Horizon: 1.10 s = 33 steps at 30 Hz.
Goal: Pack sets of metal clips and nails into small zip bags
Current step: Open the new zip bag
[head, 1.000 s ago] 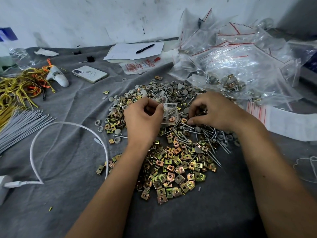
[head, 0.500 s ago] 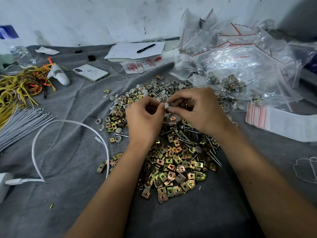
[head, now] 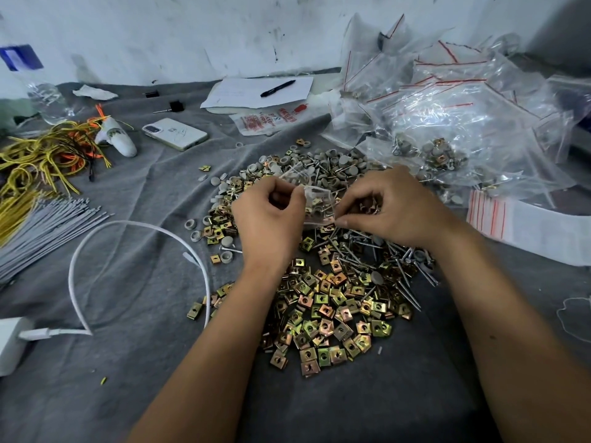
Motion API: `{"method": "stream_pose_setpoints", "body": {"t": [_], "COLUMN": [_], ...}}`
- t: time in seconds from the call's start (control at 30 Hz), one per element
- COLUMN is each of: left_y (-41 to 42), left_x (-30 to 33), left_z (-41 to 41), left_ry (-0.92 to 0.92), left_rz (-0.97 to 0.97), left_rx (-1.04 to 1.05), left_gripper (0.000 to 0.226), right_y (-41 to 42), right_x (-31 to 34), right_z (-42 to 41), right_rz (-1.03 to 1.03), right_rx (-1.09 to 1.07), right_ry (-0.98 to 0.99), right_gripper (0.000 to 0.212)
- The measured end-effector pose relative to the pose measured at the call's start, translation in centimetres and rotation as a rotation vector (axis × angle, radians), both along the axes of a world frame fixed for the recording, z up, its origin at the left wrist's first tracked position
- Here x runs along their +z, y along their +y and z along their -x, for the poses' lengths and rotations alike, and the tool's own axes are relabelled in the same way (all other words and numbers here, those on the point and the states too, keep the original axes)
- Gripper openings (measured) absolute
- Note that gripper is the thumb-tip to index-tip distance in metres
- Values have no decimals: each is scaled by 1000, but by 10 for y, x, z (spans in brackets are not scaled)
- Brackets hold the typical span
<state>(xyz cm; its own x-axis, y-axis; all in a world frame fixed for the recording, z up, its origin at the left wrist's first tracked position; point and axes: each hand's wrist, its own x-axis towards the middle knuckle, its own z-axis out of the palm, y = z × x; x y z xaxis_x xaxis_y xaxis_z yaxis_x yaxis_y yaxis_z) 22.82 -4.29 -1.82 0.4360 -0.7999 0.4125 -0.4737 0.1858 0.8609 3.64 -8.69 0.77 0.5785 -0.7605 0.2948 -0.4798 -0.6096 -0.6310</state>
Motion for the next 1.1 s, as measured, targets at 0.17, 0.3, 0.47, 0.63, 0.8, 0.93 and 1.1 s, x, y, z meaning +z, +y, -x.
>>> {"method": "stream_pose_setpoints", "body": {"t": [0.17,0.3,0.47,0.63,0.8,0.93,1.1], "left_y": [-1,-1,-1,0,1,0,0], "left_x": [-1,-1,0,-1,0,-1,-2], "left_z": [-2,-2,0,1,1,1,0], "left_ry": [46,57,16,-5,-24,2,14], "left_rz": [23,19,13,-15,-19,-32,-26], "left_rx": [80,57,27,-23,-39,-33,-27], "left_gripper": [18,18,23,23,25,23,23], "right_y": [-5,-8,-6,2,4,2,0], "right_x": [-3,-5,-3,-2,-9,-10,-8], "right_z": [3,5,3,-11,-29,-27,-20], "right_rz": [-2,-119,-69,-52,167,166,166], "right_rx": [-60,-5,-21,-22,-103,-144,-262], "right_ry": [145,252,78,-264,-135,-179,-342], "right_gripper": [17,12,7,3,15,25,12]}}
